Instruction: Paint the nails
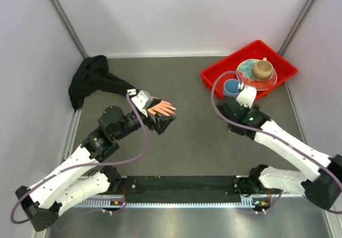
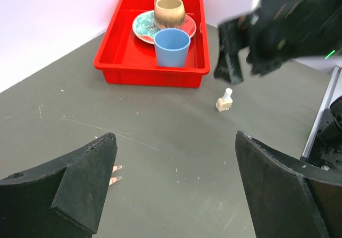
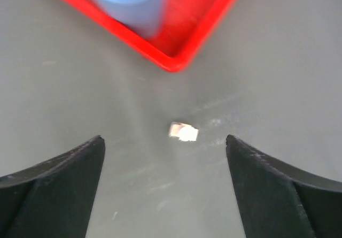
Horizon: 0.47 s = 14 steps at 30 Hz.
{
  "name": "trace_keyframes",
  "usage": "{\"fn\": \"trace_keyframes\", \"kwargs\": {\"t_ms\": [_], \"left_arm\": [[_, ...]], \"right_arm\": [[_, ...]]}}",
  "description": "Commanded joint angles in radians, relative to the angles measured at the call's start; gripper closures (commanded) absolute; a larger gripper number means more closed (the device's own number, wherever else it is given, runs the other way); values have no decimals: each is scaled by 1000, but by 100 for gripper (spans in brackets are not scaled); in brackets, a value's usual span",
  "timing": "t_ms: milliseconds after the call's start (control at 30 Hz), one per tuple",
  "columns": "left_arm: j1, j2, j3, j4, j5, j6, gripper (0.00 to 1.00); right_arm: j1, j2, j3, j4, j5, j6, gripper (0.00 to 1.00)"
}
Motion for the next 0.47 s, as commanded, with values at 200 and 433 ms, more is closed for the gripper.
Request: {"fn": "trace_keyframes", "kwargs": {"t_ms": [200, 433], "left_arm": [[3, 65, 241, -86, -117, -120, 4], [3, 10, 249, -91, -130, -153, 4]], "right_arm": [[8, -196, 492, -260, -226, -402, 1], [8, -268, 588, -275, -227, -441, 1]]}}
